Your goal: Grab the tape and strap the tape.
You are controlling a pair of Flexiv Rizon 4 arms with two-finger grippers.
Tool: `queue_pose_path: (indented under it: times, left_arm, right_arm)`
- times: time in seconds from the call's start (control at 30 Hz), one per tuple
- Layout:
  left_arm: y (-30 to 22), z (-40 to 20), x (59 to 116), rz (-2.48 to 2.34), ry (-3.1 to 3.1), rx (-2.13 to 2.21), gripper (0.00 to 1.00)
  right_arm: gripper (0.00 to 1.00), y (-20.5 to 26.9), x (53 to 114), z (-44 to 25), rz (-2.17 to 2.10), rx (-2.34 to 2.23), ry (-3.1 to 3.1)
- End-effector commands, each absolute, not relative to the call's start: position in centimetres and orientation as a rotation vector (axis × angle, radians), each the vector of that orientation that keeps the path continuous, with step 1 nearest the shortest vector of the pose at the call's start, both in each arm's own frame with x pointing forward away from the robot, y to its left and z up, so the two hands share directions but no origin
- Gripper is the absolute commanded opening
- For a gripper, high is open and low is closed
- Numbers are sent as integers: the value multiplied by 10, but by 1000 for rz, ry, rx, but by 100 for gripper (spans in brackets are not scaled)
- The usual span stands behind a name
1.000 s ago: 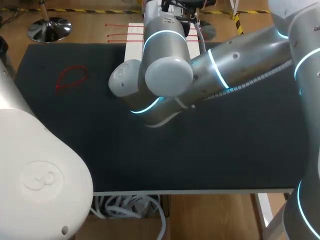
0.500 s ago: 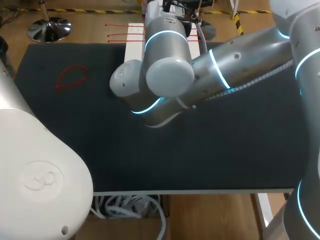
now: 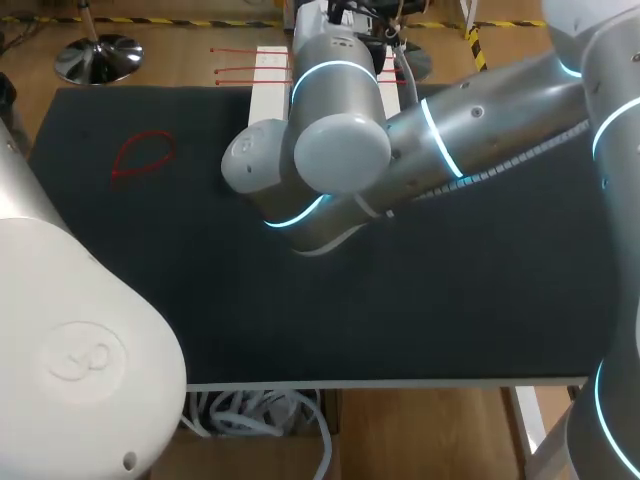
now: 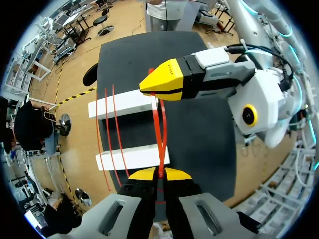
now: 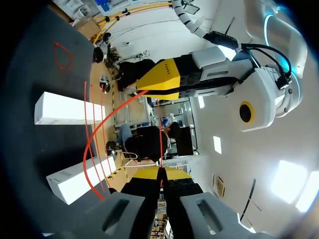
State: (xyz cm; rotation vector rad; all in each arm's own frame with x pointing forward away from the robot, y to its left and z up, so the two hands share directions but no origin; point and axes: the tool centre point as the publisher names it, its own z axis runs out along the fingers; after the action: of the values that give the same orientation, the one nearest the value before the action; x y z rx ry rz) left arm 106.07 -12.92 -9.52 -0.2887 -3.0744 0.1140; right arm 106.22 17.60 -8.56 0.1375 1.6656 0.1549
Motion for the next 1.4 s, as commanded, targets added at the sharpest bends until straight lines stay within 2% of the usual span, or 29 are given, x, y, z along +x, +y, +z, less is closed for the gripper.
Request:
queue_pose_path:
  times: [0.03,1.4]
  left_arm:
    - [-130,-94,1061,107,-3073,-286,0]
    - [-130,-94,1061,107,-3073,-286,0]
  right_arm:
    - [0,179,1064,-80,148,135,1671]
    - [0,195,1069,-84,141,99,1697]
